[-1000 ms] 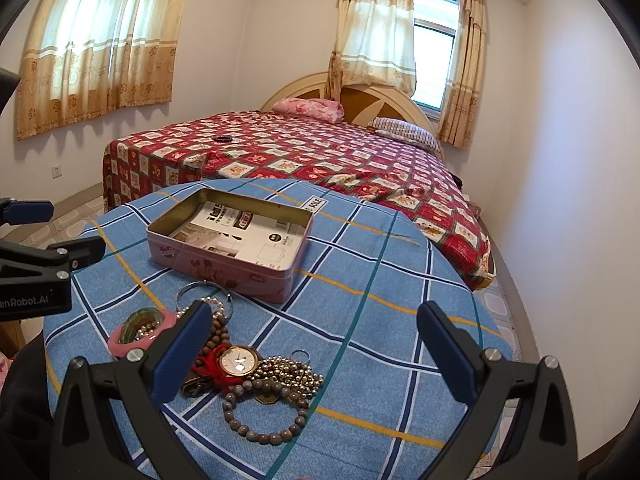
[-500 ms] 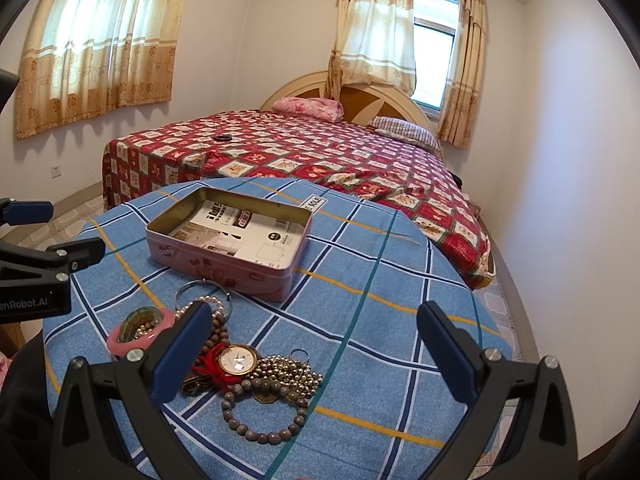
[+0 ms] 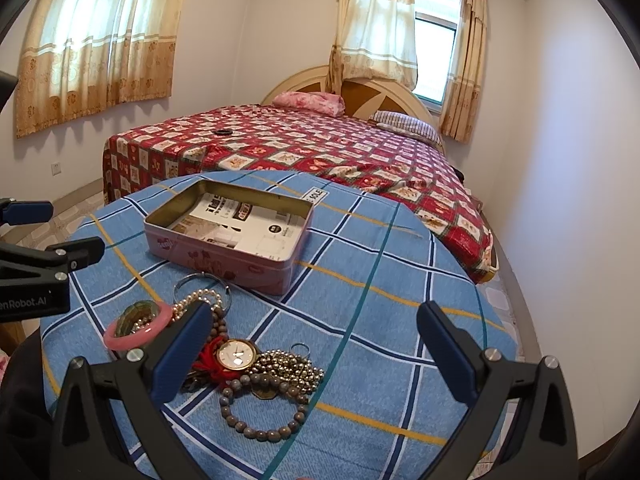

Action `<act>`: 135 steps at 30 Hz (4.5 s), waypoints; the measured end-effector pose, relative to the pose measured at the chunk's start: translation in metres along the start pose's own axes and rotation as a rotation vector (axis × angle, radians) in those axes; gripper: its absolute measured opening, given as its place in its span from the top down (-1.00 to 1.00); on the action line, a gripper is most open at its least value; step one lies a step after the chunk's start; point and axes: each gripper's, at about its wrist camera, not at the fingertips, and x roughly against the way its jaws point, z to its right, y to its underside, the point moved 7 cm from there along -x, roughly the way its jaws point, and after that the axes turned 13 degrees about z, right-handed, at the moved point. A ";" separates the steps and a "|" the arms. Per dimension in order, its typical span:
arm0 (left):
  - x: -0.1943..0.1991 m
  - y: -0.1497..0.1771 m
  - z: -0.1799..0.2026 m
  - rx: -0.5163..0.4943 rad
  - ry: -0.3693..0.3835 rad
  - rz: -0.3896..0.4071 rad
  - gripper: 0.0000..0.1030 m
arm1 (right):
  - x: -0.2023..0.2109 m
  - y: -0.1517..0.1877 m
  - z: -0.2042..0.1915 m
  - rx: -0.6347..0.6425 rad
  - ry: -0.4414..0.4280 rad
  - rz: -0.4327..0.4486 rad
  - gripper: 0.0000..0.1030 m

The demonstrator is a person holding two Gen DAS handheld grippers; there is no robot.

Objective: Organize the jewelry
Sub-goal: 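Reach the left tool to the green jade bangle and grasp it, then lift the jade bangle with the left tool while the right tool grasps silver beads, then carry the jade bangle and silver beads over the pink tin with both tools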

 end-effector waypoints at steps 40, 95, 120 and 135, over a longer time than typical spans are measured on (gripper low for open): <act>-0.046 0.056 0.016 -0.018 0.111 -0.173 0.16 | -0.022 0.039 0.002 0.004 -0.028 -0.101 -0.84; -0.040 0.022 0.012 0.070 0.225 -0.066 0.88 | -0.042 0.074 -0.005 -0.003 -0.161 -0.219 0.78; -0.036 -0.011 -0.004 0.073 0.219 -0.007 0.88 | -0.028 0.003 0.009 -0.045 -0.174 -0.057 0.78; -0.059 -0.055 -0.009 0.034 0.190 0.050 0.88 | -0.051 -0.033 0.007 -0.015 -0.193 -0.011 0.78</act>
